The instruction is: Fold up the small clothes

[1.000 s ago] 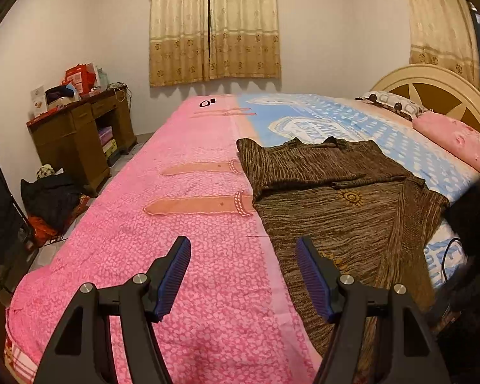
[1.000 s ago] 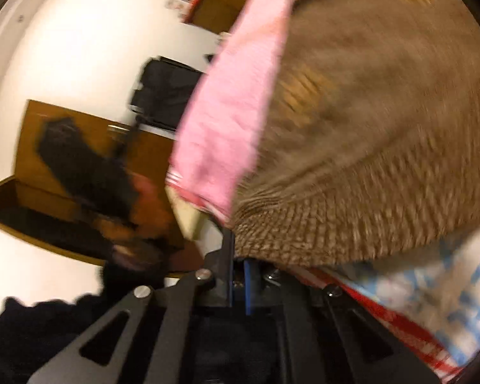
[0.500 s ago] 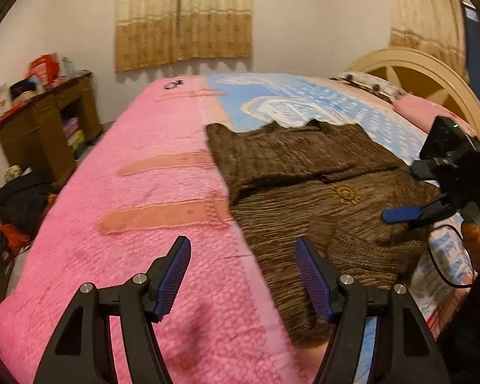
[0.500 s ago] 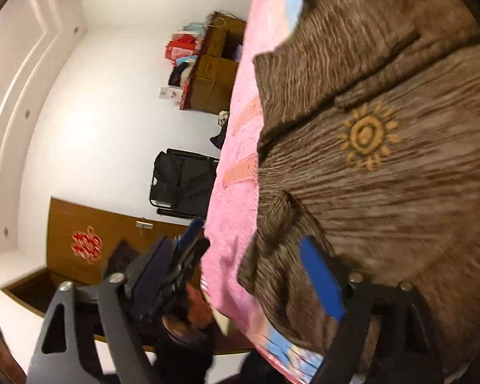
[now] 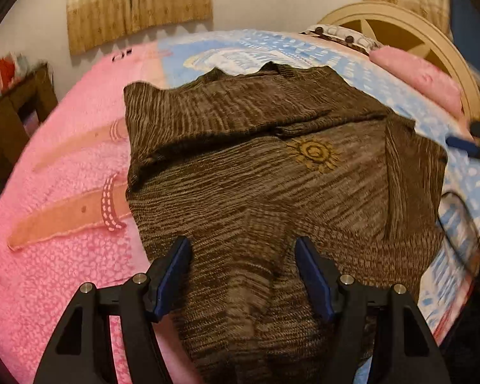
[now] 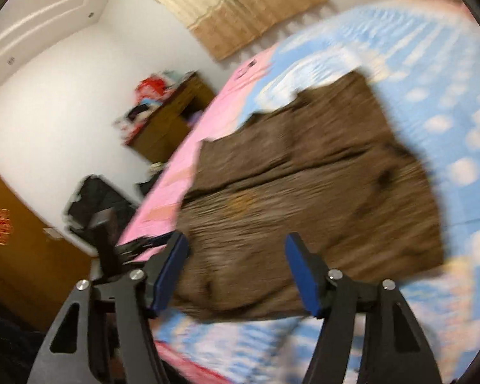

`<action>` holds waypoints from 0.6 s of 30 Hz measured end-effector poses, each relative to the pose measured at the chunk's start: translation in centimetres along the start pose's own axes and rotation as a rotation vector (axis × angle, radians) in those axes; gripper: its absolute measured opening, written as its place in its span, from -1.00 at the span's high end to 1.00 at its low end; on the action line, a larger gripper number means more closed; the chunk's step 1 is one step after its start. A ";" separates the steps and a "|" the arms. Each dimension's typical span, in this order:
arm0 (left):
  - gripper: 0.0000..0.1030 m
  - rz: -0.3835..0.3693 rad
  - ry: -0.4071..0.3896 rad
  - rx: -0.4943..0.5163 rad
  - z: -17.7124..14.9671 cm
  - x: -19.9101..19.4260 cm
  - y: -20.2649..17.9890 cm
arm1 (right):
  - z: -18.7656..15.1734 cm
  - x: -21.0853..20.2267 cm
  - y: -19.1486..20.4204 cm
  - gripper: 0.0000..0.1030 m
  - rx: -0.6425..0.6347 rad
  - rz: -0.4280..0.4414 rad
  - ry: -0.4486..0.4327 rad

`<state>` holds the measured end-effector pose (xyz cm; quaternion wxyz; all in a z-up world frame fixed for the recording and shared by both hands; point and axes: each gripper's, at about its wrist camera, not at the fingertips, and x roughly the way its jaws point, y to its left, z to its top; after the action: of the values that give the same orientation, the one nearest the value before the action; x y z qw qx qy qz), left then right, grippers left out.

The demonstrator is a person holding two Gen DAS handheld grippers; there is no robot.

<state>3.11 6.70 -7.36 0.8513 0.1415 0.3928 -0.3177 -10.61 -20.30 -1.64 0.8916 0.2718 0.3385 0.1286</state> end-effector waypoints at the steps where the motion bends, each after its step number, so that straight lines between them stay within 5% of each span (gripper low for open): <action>1: -0.09 -0.012 0.002 0.008 -0.2 -0.2 -0.3 | 0.4 -0.7 -0.9 -0.29 -0.010 -0.063 -0.016; 3: 0.10 -0.034 0.003 0.011 -0.4 -0.5 -0.7 | 1.1 -1.4 -2.2 -0.30 -0.024 -0.141 -0.025; 7: 0.16 -0.036 0.009 0.000 -0.4 -0.6 -0.7 | 2.5 0.4 -2.3 -0.30 -0.174 -0.284 0.033; 13: 0.41 -0.035 0.016 -0.045 0.3 -0.2 -0.6 | 4.6 4.0 -4.4 -0.30 -0.088 -0.305 0.052; 15: 0.62 -0.039 0.019 -0.046 0.5 -0.1 -0.9 | 4.6 5.5 -4.3 0.07 -0.122 -0.326 0.079; 16: 0.70 -0.039 0.019 -0.037 0.5 -0.1 -1.2 | 4.4 6.3 -4.4 0.68 -0.140 -0.346 0.113; 18: 0.80 -0.017 0.005 -0.009 0.3 -0.5 -1.8 | 3.9 7.3 -4.8 0.82 -0.131 -0.362 0.155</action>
<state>1.88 5.39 -6.81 0.8482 0.1352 0.3974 -0.3230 -2.37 -22.78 -5.85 0.8871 0.1373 0.4405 0.0086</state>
